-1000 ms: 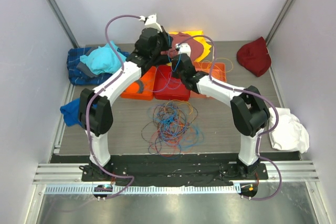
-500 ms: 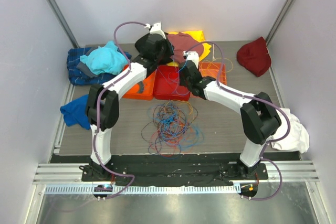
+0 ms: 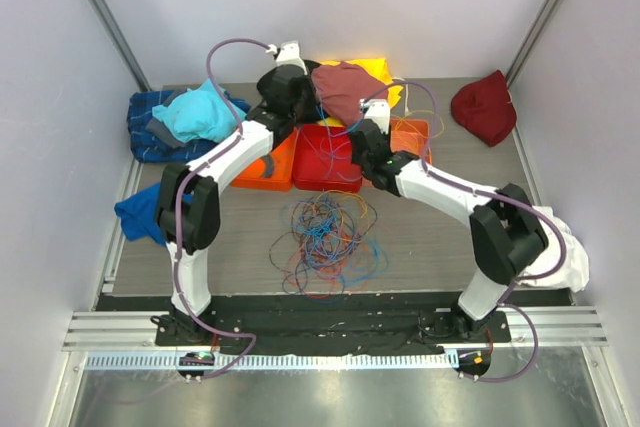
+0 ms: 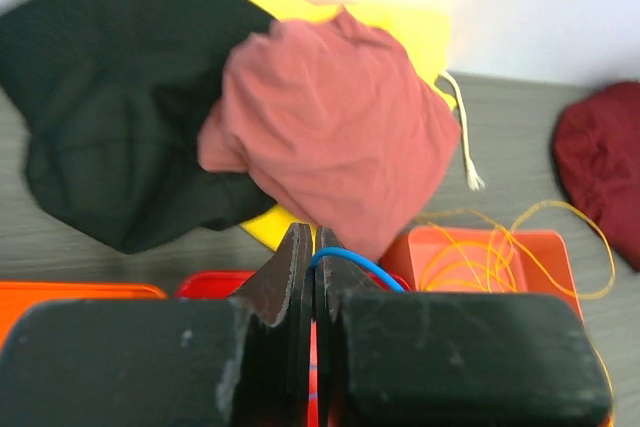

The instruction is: Untangle the cables

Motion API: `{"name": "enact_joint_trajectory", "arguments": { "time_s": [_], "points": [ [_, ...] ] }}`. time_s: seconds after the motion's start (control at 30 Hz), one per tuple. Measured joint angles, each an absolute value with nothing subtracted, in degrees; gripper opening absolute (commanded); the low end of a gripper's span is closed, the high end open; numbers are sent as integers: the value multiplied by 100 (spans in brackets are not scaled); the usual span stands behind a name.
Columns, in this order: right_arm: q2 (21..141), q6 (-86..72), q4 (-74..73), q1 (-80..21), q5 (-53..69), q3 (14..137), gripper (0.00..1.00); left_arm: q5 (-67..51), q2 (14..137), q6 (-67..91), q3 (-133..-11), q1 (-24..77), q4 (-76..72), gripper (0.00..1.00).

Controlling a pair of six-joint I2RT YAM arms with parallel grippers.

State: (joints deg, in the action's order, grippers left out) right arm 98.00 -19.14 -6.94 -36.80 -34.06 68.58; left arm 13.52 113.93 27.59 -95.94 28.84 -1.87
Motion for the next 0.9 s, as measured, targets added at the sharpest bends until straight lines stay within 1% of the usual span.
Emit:
{"name": "enact_joint_trajectory", "arguments": {
  "time_s": [0.4, 0.77, 0.9],
  "points": [
    [7789, -1966, -408, -3680, -3507, 6549, 50, 2062, 11091, 2344, -9651, 2665, -121, 0],
    [7109, -2145, -484, -3682, -3074, 5795, 49, 2075, 11030, 2290, -9649, 2700, 84, 0],
    [6801, -2246, -493, -3682, -2991, 5468, 49, 1940, 10809, 2294, -9435, 2783, 60, 0]
  ]
}}
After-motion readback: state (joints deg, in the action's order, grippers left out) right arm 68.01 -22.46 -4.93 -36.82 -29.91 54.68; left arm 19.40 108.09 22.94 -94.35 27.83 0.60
